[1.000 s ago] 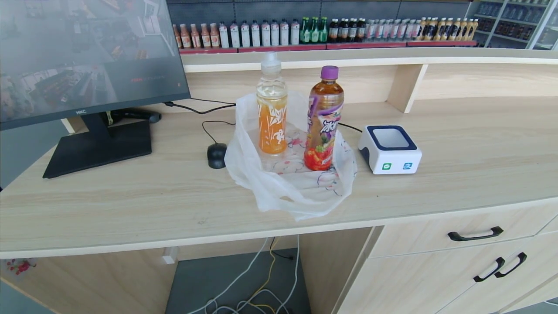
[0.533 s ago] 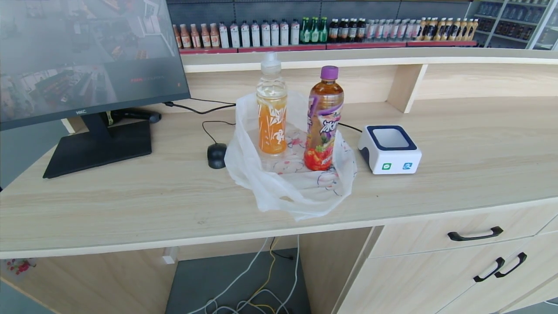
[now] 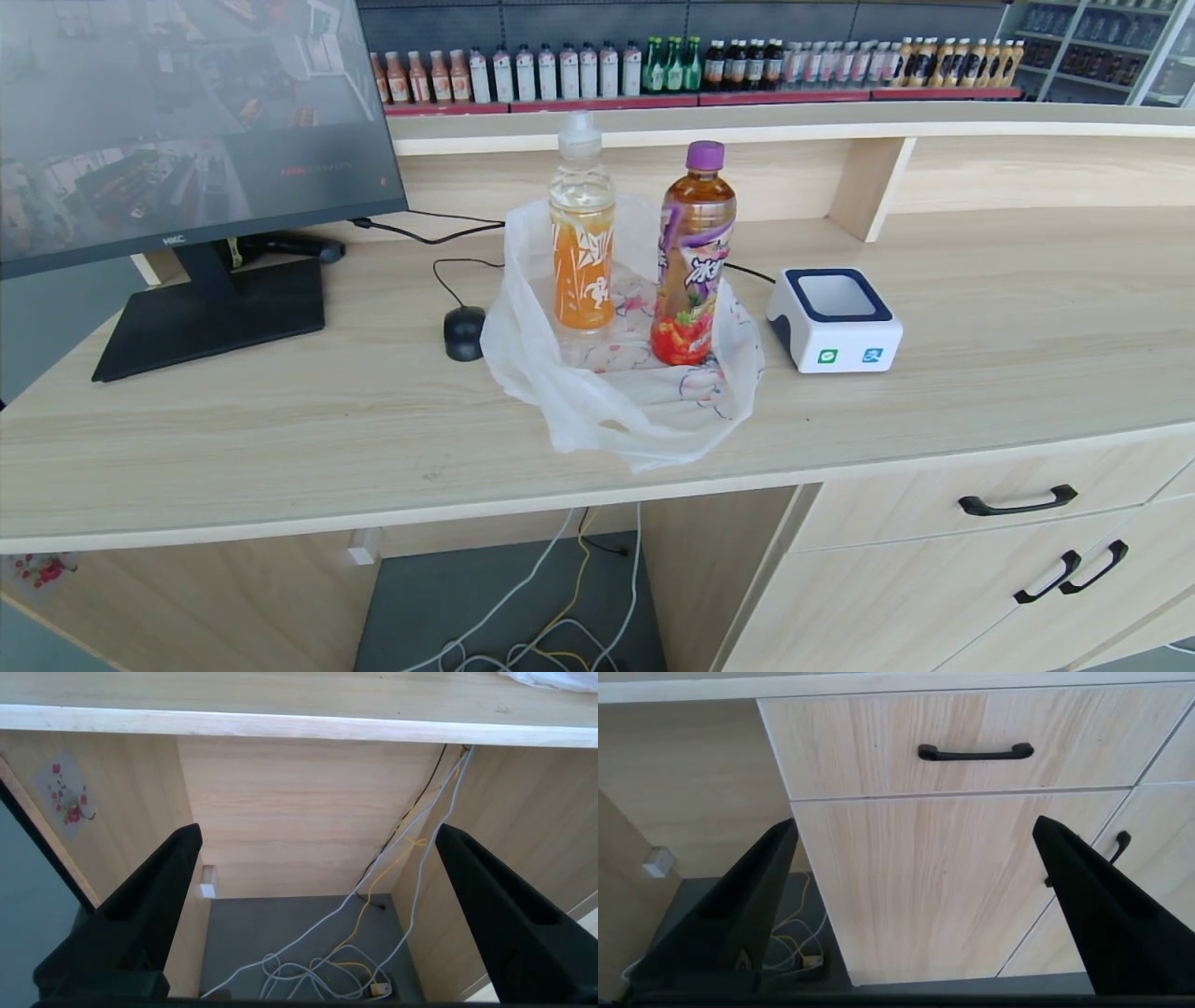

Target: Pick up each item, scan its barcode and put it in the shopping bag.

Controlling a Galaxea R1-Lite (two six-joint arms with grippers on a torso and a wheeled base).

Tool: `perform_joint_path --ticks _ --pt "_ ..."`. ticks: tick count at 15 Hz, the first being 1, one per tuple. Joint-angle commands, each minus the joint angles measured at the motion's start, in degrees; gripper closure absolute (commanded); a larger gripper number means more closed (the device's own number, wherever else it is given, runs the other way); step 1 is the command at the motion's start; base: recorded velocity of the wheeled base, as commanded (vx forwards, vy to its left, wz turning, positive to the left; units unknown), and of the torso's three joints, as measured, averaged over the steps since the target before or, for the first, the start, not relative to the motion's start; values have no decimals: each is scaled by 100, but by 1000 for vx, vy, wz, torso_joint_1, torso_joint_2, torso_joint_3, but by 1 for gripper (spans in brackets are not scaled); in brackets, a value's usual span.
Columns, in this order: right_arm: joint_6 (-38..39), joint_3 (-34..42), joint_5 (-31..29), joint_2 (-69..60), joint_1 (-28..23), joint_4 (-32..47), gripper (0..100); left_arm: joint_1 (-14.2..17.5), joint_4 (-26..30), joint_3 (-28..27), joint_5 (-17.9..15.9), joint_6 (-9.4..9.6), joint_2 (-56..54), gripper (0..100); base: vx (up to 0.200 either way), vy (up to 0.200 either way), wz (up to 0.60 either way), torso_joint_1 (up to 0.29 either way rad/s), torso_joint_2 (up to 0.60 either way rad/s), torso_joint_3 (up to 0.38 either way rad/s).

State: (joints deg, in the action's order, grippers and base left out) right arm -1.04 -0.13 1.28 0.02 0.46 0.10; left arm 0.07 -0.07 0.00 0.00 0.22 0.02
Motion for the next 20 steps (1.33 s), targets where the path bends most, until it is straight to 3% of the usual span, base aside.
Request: perform_joint_path --ticks 1,6,13,20 --pt "-11 13 -5 -2 6 -1 0 1 -1 0 9 4 -2 0 0 0 0 0 0 0" --pt "-11 13 -5 -2 6 -1 0 1 -1 0 0 4 -2 0 -120 0 0 6 1 0" --pt "-19 5 -5 -2 6 -1 0 1 -1 0 0 -4 -2 0 0 0 0 0 0 0" --pt "-28 13 -5 -2 6 -1 0 1 -1 0 9 -31 -2 0 0 -200 0 4 2 1"
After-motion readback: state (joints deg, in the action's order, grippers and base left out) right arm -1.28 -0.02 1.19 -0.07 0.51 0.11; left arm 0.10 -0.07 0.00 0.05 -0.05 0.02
